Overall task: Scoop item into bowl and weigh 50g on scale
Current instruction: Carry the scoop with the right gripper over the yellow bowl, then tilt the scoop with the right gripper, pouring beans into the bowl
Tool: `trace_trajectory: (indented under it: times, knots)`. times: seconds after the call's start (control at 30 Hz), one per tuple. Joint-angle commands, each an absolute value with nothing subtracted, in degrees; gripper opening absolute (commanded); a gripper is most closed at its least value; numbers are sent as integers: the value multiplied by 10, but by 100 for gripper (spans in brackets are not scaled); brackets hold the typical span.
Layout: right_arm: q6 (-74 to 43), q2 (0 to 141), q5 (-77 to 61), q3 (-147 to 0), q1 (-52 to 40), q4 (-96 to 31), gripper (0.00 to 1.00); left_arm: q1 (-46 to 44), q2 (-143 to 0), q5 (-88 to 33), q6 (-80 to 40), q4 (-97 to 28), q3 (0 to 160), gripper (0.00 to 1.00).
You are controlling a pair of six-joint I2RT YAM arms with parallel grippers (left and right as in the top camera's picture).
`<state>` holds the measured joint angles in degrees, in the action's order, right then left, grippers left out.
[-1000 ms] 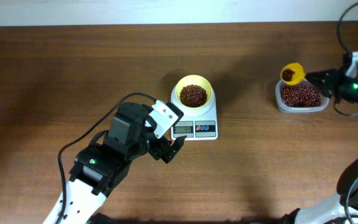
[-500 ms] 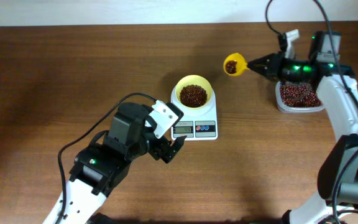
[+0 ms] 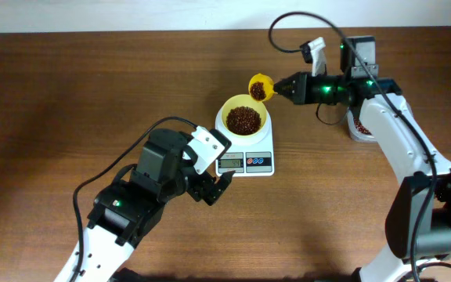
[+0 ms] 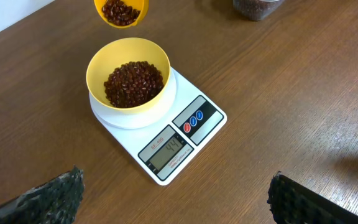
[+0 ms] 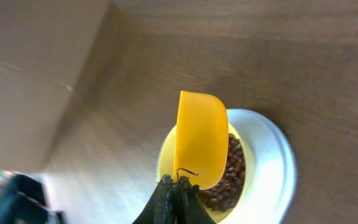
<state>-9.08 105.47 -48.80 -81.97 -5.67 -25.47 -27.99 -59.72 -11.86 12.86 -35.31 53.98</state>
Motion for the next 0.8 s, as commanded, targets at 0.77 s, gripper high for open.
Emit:
trace_trajectory:
  times: [0.77]
  knots:
    - [302,1044,-443,-830,-116,-313,4,-277,-592,-127,131,-352,535,99]
